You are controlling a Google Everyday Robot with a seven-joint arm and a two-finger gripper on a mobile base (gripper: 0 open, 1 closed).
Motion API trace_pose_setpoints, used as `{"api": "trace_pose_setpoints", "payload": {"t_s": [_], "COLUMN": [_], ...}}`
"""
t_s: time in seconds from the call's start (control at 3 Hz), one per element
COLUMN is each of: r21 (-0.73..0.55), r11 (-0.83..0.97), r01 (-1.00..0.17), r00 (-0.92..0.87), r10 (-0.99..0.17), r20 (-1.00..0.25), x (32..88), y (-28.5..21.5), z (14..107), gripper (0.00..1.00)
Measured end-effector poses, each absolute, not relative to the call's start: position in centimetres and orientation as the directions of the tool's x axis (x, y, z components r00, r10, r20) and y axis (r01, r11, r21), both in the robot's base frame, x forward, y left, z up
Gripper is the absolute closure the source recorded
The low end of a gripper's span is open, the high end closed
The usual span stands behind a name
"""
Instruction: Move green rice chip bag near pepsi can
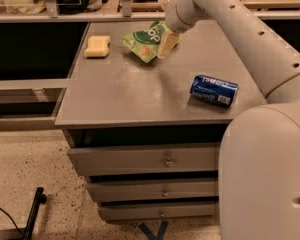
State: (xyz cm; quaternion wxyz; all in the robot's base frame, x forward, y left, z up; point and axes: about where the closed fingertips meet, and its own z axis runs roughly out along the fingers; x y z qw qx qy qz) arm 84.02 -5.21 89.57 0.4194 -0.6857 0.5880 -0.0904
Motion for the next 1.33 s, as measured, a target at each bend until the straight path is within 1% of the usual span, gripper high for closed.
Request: {"api": "trace_pose_setpoints", "payload": {"t_s": [0.33,0.67,1.0,1.33], "r21": [-0.675,-0.671,-0.676,-0.675], "r11": [0.049,0.055,0.028,0.021], "r01": [-0.736,-0.739,-0.736,-0.737], "r00": [0.29,0.289,0.311,0.315], "r10": [-0.878,-0.874,-0.873,-0.874], "r20": [-0.381,-0.391,-0.375,-0.37], "x": [84.5,84.8,85.5,85.6], "y": [-4.8,-4.5,-3.8,-3.6], "z": [88.6,88.0,86.3,86.0], "gripper": [0.0,0.18,0.25,0.28]}}
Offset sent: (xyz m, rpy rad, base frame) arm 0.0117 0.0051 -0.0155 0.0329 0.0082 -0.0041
